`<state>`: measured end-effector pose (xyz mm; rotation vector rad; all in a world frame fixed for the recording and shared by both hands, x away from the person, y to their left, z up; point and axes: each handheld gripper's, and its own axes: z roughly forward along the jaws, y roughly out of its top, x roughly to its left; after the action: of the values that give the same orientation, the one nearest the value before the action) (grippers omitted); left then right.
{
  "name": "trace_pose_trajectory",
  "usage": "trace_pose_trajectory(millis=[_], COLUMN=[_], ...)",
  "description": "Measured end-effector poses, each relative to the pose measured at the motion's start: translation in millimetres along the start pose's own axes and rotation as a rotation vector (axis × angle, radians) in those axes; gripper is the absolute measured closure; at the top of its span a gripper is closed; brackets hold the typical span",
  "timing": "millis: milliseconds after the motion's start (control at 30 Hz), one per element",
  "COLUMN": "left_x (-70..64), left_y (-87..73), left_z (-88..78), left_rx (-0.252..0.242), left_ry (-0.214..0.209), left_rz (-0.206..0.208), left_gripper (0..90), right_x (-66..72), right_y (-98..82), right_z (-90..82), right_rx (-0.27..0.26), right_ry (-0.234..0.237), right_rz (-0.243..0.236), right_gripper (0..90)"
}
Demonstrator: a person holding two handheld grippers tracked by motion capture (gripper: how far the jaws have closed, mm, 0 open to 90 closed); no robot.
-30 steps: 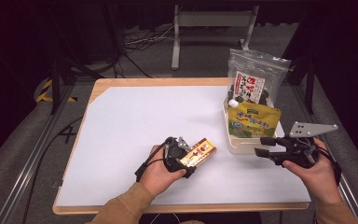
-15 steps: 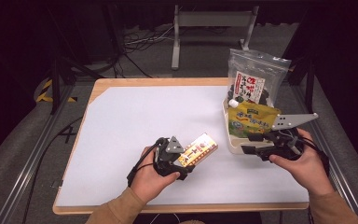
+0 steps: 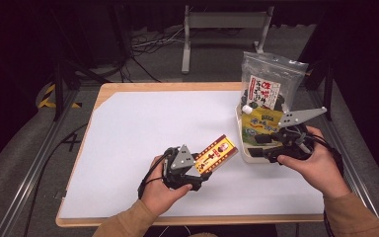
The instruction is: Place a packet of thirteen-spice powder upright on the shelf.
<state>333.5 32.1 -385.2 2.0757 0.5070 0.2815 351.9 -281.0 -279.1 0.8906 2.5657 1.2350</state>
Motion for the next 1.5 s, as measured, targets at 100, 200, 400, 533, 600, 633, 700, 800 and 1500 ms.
trace_pose_trajectory(millis=[100, 200, 400, 533, 600, 633, 700, 800, 1500], left_x=[-2.5, -5.2, -8.9, -11.0, -11.9, -11.9, -13.8, -14.9, -16.8], left_y=[-0.3, -0.2, 0.9, 0.9, 0.9, 0.9, 1.3, 1.9, -0.4], left_z=[1.1, 1.7, 1.3, 1.8, 2.0, 2.0, 1.3, 0.4, 2.4], left_rx=[-0.005, -0.014, -0.024, -0.023, -0.031, -0.031, -0.039, -0.047, -0.069], left_ry=[0.006, 0.005, 0.008, 0.017, 0.024, 0.024, 0.038, 0.040, 0.058], left_rz=[0.016, 0.027, 0.049, 0.060, 0.068, 0.068, 0.085, 0.097, 0.125], left_gripper=[32.5, 32.5, 32.5, 32.5, 32.5, 32.5, 32.5, 32.5, 32.5], right_x=[1.6, 1.7, 1.8, 1.2, 0.7, 0.7, -0.3, -2.6, -9.2], right_y=[5.5, 9.8, 13.5, 14.2, 14.3, 14.3, 13.5, 11.9, 7.2], right_z=[2.4, 5.4, 15.6, 23.2, 28.2, 28.2, 34.8, 42.1, 58.1], right_rx=[0.010, 0.002, 0.019, 0.027, 0.034, 0.034, 0.048, 0.057, 0.067], right_ry=[0.003, 0.012, 0.014, 0.008, 0.010, 0.010, 0.013, 0.037, 0.144], right_rz=[0.009, 0.023, 0.046, 0.056, 0.068, 0.068, 0.080, 0.095, 0.216], right_gripper=[44.0, 43.1, 41.9, 40.2, 39.5, 39.5, 39.1, 38.8, 46.4])
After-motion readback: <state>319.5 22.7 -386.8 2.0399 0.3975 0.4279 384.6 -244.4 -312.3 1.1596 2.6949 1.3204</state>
